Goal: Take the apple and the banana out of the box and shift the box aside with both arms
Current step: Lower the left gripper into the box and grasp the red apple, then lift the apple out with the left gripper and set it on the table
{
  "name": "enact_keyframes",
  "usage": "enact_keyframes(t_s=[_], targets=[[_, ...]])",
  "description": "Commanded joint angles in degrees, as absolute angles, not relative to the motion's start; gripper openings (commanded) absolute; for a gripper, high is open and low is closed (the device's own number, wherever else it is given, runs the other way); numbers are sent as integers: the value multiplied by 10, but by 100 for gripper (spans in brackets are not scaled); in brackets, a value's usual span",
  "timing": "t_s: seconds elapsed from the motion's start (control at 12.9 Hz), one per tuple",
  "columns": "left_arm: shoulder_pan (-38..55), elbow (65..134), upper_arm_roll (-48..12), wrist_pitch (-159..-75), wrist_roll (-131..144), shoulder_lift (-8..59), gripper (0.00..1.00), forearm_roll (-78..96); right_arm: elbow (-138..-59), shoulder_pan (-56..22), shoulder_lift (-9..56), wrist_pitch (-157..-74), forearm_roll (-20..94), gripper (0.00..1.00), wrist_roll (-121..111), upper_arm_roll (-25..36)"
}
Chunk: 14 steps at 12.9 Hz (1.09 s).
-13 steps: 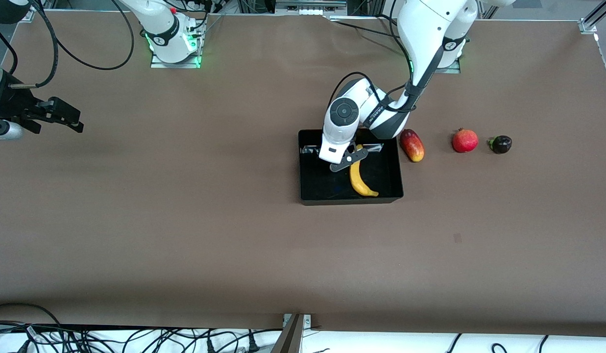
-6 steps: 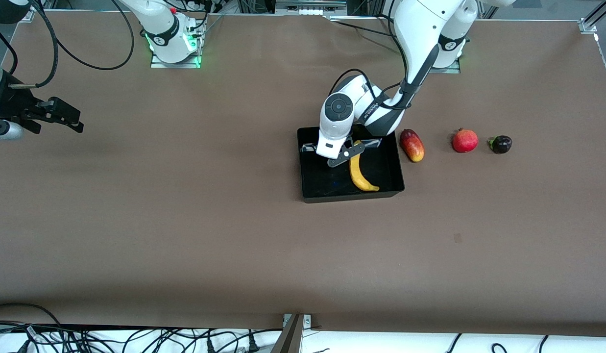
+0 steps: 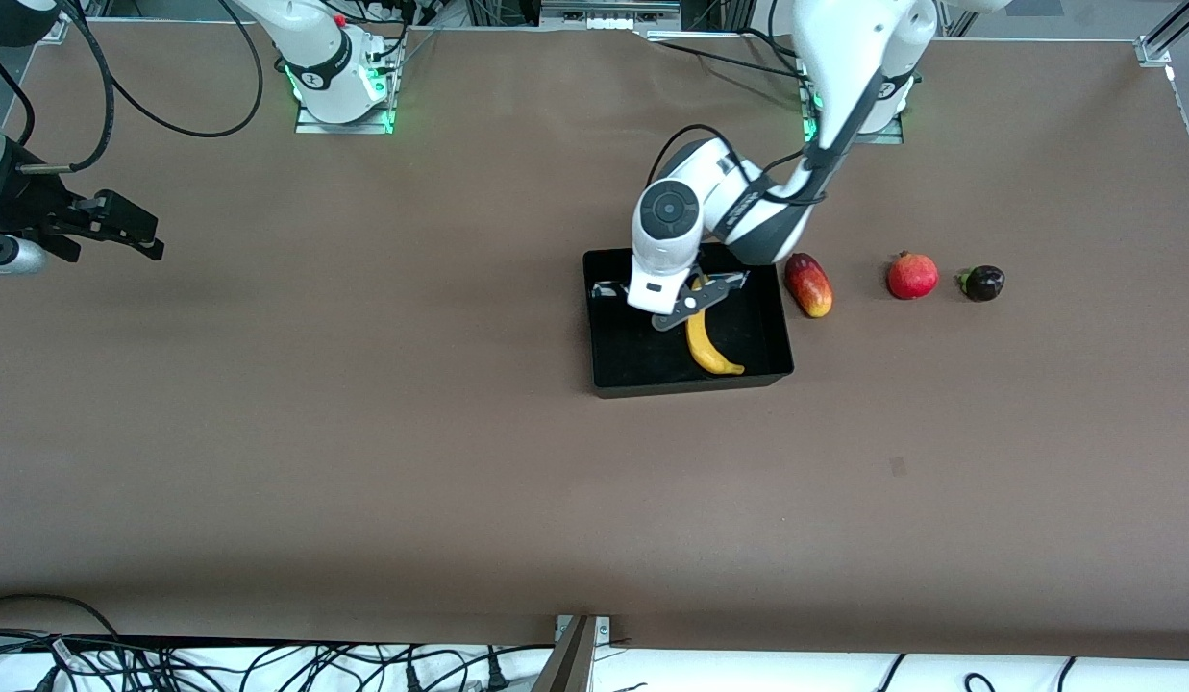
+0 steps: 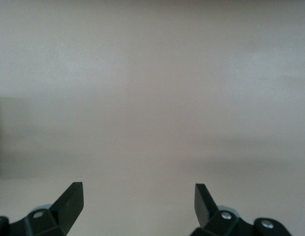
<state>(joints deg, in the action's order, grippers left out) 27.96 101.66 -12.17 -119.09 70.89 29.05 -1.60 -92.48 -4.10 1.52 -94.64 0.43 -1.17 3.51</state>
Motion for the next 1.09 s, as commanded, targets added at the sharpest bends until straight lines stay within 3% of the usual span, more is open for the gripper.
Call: enact_keyframes(t_s=[0.0, 0.23, 0.39, 0.78, 1.01], targets=[[217, 979, -127, -1097, 634, 254, 25, -18, -917, -35, 17, -946, 2, 100, -17, 31], [129, 962, -119, -1043, 497, 246, 26, -29, -918, -35, 17, -946, 2, 100, -17, 31], [70, 966, -91, -1053, 388, 260, 26, -100, -918, -35, 17, -946, 2, 100, -17, 31], [-7, 969, -4, -1293, 193, 384, 27, -136, -918, -35, 17, -946, 2, 100, -17, 31], [-15, 969, 0, -1342, 189, 417, 28, -136, -918, -35, 17, -946, 2, 100, -17, 31]])
